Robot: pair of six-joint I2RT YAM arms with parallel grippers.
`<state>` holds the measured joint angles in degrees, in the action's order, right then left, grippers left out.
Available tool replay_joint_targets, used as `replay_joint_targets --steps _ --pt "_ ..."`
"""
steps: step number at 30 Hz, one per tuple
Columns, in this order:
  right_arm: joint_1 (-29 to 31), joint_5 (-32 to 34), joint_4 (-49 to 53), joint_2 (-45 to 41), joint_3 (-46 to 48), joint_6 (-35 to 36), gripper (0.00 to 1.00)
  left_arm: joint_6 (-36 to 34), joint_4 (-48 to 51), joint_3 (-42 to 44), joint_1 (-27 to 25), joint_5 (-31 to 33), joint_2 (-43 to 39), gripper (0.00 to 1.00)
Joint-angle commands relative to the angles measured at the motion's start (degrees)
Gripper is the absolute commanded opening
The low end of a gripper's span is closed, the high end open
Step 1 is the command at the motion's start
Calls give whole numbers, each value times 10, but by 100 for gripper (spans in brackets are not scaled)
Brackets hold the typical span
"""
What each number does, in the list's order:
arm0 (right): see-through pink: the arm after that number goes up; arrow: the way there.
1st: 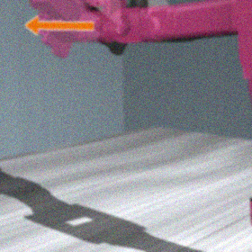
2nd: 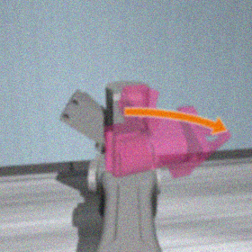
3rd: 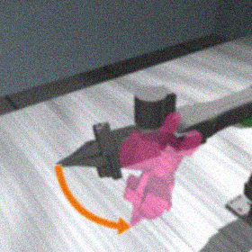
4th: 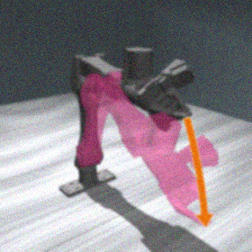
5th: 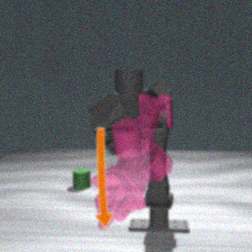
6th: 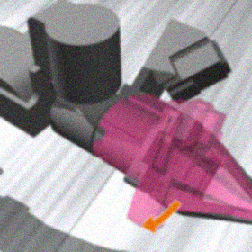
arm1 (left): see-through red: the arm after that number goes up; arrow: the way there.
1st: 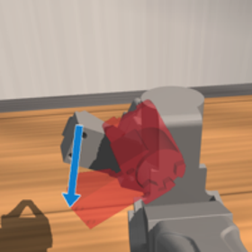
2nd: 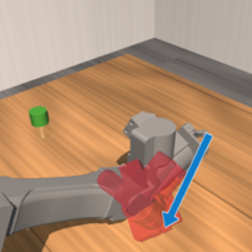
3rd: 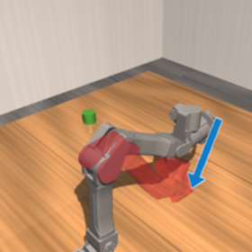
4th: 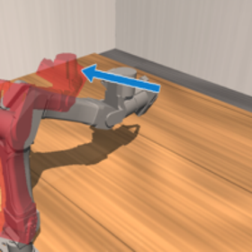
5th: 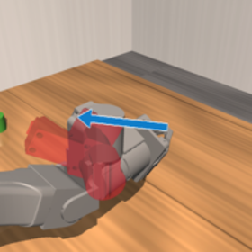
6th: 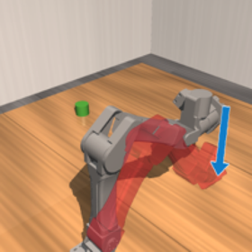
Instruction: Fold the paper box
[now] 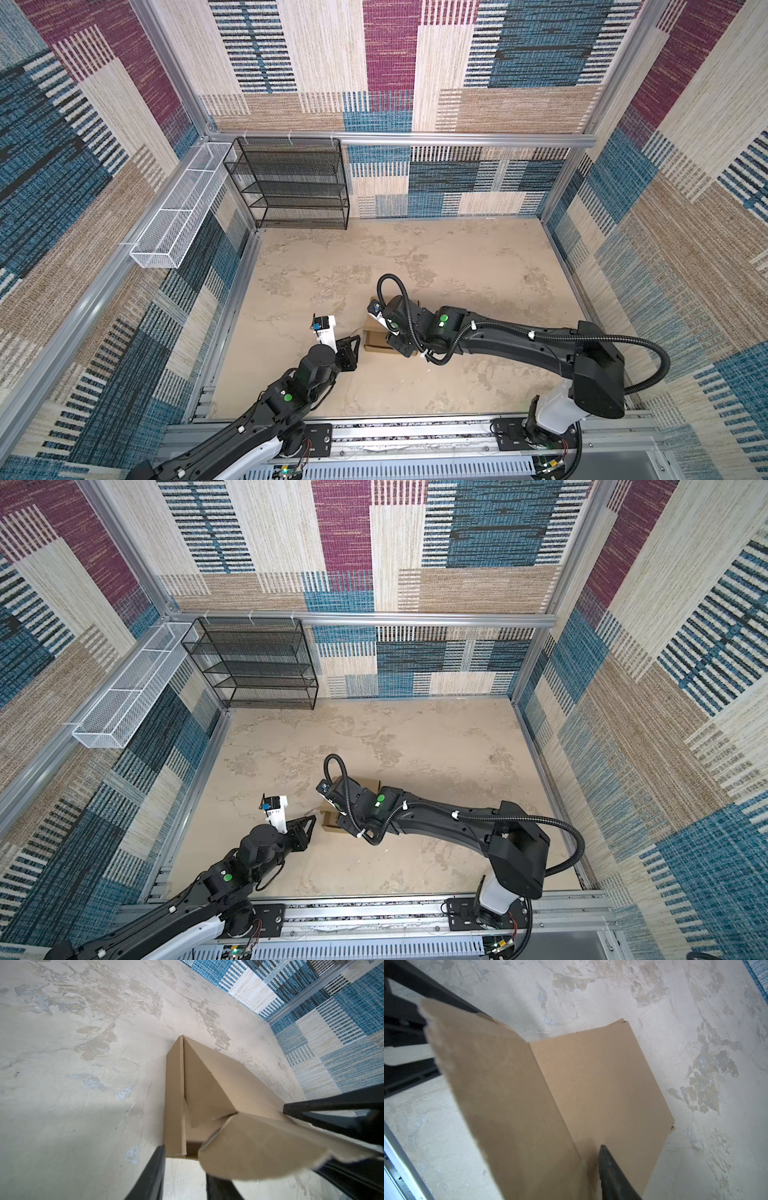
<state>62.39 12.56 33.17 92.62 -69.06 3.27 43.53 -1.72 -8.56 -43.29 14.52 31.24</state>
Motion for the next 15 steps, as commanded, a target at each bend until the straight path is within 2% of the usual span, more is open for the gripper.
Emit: replay_joint_targets --steps 1,5,8,15 --pt "3 -6 -9 6 -6 -4 43 15 76 3 0 20 -45 39" --pt "8 -10 -8 11 -7 -5 47 18 149 -1 0 44 -115 42" --pt "11 -16 -10 10 -3 -8 51 18 196 -6 0 61 -162 49" --pt "17 -51 -29 8 22 -22 58 10 275 -31 0 104 -220 50"
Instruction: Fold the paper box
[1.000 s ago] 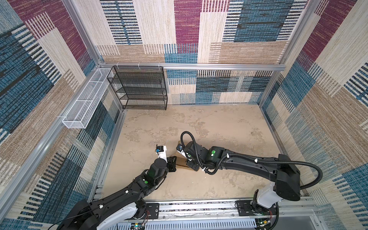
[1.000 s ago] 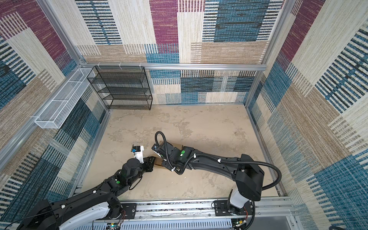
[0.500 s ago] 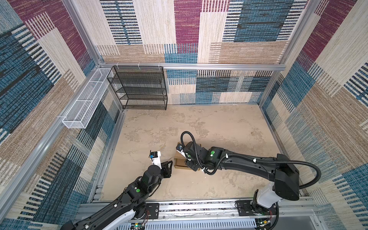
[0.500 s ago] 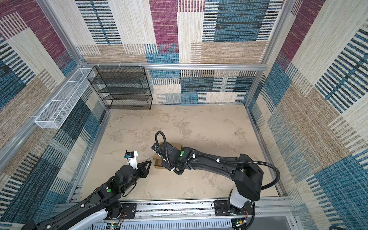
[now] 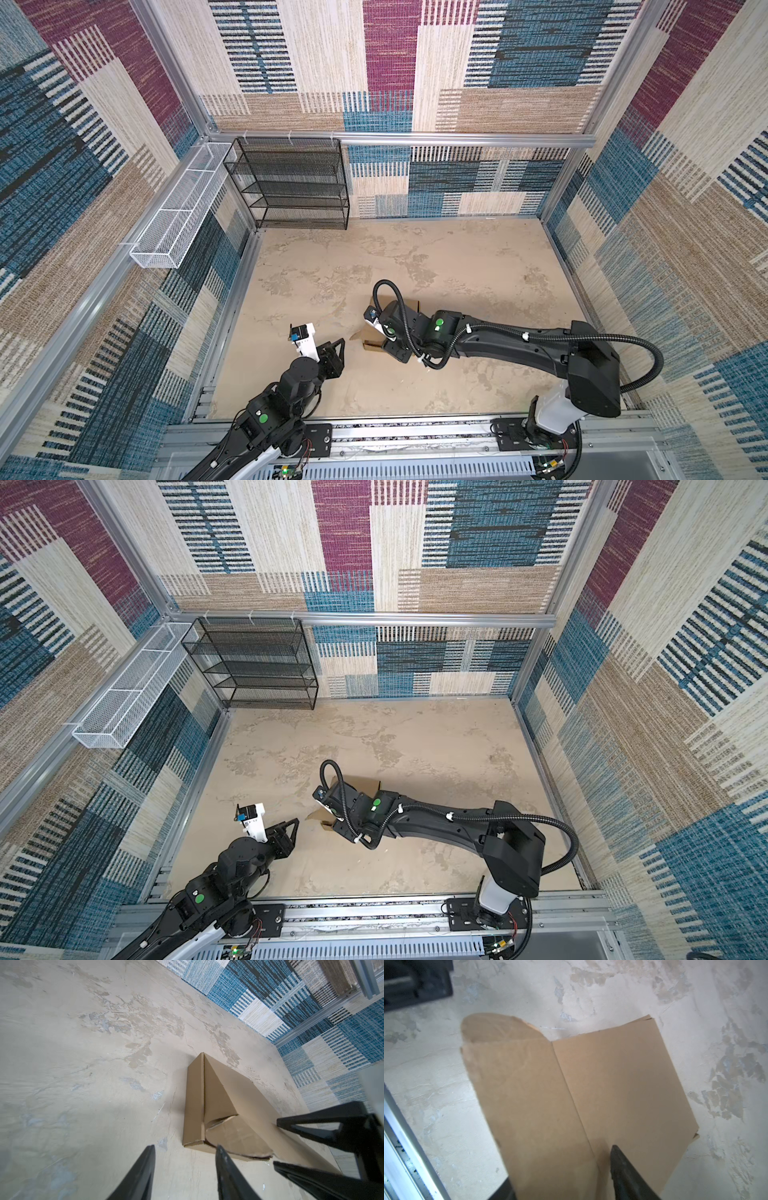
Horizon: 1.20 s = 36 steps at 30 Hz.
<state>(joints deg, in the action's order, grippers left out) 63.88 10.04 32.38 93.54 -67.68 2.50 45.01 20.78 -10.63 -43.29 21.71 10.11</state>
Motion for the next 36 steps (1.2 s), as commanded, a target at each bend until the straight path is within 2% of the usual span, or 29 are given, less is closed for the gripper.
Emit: replay_joint_targets --steps 1,9,15,26,28,32,36 --pt "2 -31 -27 -2 16 -18 59 -8 52 -14 0 35 -8 51" --pt "2 -38 -74 13 52 -38 62 -25 9 -27 0 33 36 51" --pt "2 -33 -97 31 66 -43 64 -42 -58 -37 0 22 105 51" --pt "2 -20 -128 42 97 -40 76 -64 -115 -54 7 3 193 53" --pt "2 -15 -121 34 92 -40 80 -69 -114 -60 13 0 199 54" --pt "2 -23 -112 -9 87 -39 82 -86 -112 -80 36 -23 226 55" --pt "2 -29 -99 -56 81 -49 82 -89 -123 -100 81 -85 275 55"
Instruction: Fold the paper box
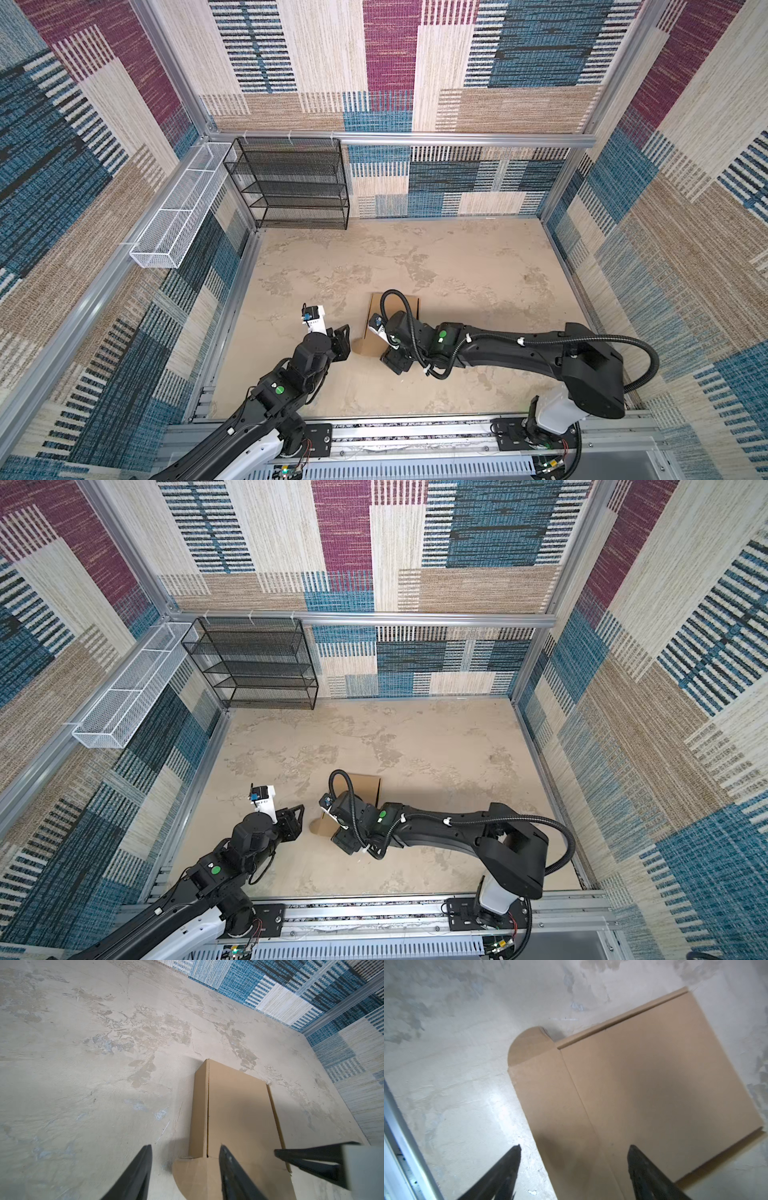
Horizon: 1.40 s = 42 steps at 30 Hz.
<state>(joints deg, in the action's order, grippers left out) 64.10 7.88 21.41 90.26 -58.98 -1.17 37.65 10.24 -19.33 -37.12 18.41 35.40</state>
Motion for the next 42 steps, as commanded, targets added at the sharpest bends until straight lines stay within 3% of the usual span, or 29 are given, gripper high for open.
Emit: replay_joint_targets --steps 1,10,12,28,31,33,37,40,42 --pt "0 -4 10 -34 -5 -17 83 -17 -20 -18 30 -69 35 56" --pt "-47 38 -4 -74 4 -108 82 -83 28 -148 105 -213 198 62" --pt "-66 30 -15 -85 12 -129 82 -111 40 -177 116 -239 230 98" --pt "-156 -18 -23 -126 48 -231 81 -196 125 -293 143 -291 373 99" --pt "-164 -23 -28 -124 56 -236 80 -200 147 -307 143 -279 390 91" --pt "-168 -24 -30 -124 60 -238 80 -202 167 -320 143 -270 403 81" --pt "-176 -27 -37 -125 69 -235 79 -209 202 -346 143 -263 442 45" --pt "-183 -31 -41 -125 72 -234 78 -212 208 -356 143 -275 470 26" --pt "-186 -35 -45 -125 75 -231 78 -213 202 -356 143 -283 482 25"
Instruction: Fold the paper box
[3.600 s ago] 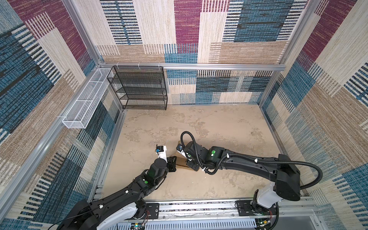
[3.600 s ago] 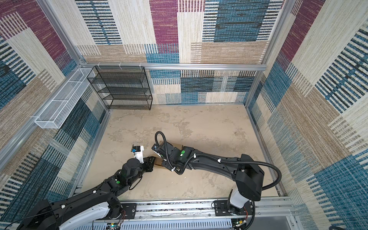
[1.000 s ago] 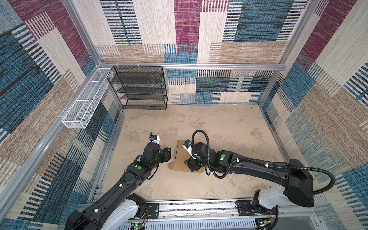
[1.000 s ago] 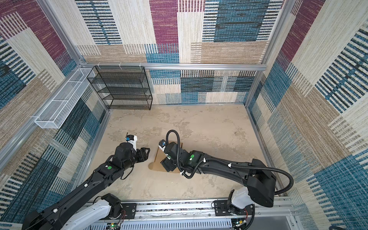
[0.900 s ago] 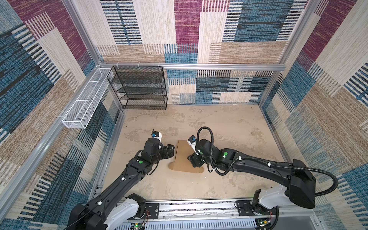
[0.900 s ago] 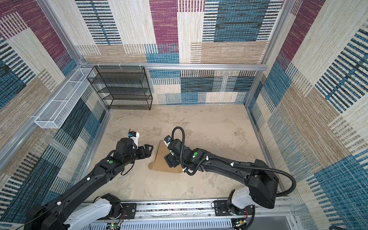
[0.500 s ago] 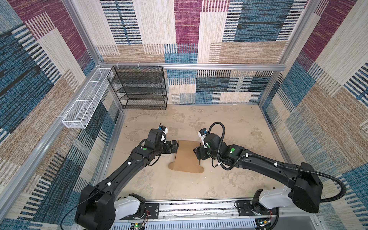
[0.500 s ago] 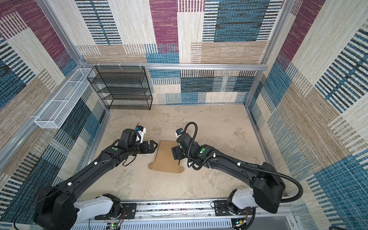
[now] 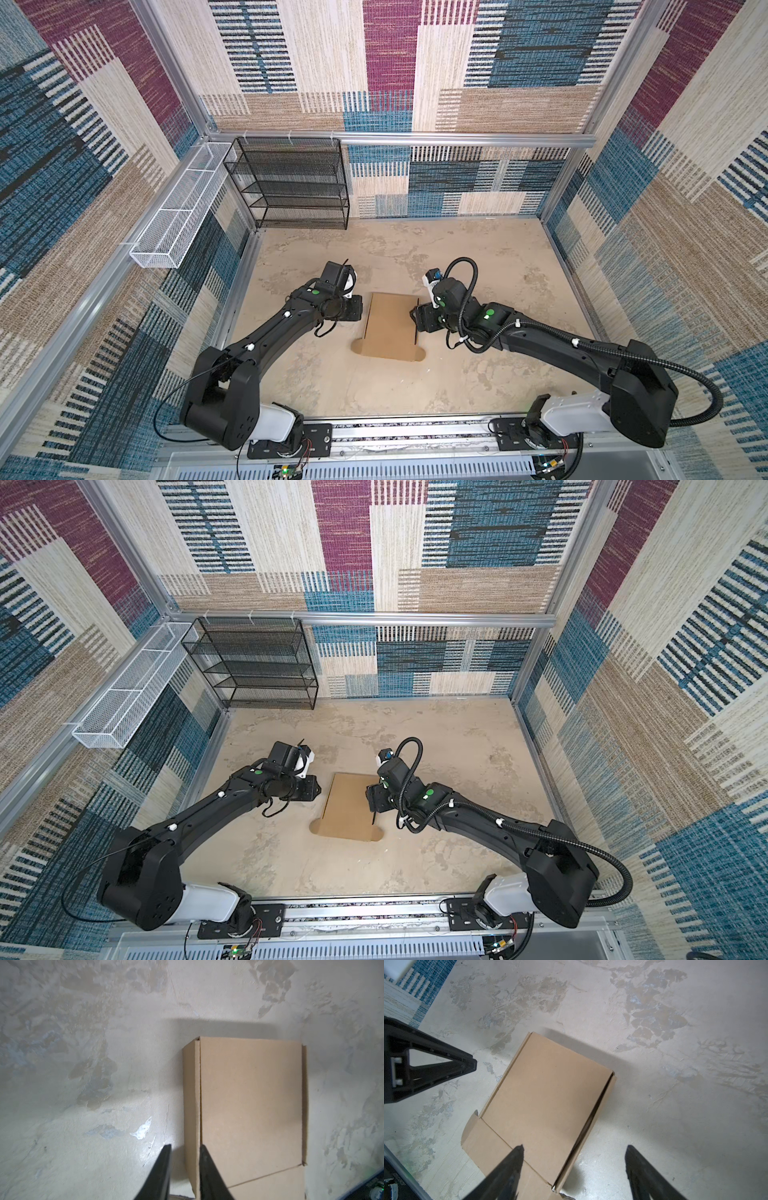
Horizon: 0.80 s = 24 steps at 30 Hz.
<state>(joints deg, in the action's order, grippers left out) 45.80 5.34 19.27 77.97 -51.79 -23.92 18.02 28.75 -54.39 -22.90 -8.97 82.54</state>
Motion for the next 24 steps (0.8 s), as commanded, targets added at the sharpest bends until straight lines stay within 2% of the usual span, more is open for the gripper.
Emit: replay_joint_targets --steps 1,5,11,24 --pt "-4 -11 -25 -2 3 -3 77 -16 14 -5 1 -13 16 26" --pt "-8 -13 -31 -2 10 -4 77 -17 3 -4 1 -28 26 30" --pt "-12 -15 -34 -5 16 -6 76 -18 -2 4 -4 -40 25 31" --pt "-15 -22 -45 0 26 -9 76 -20 -10 13 -25 -33 38 26"
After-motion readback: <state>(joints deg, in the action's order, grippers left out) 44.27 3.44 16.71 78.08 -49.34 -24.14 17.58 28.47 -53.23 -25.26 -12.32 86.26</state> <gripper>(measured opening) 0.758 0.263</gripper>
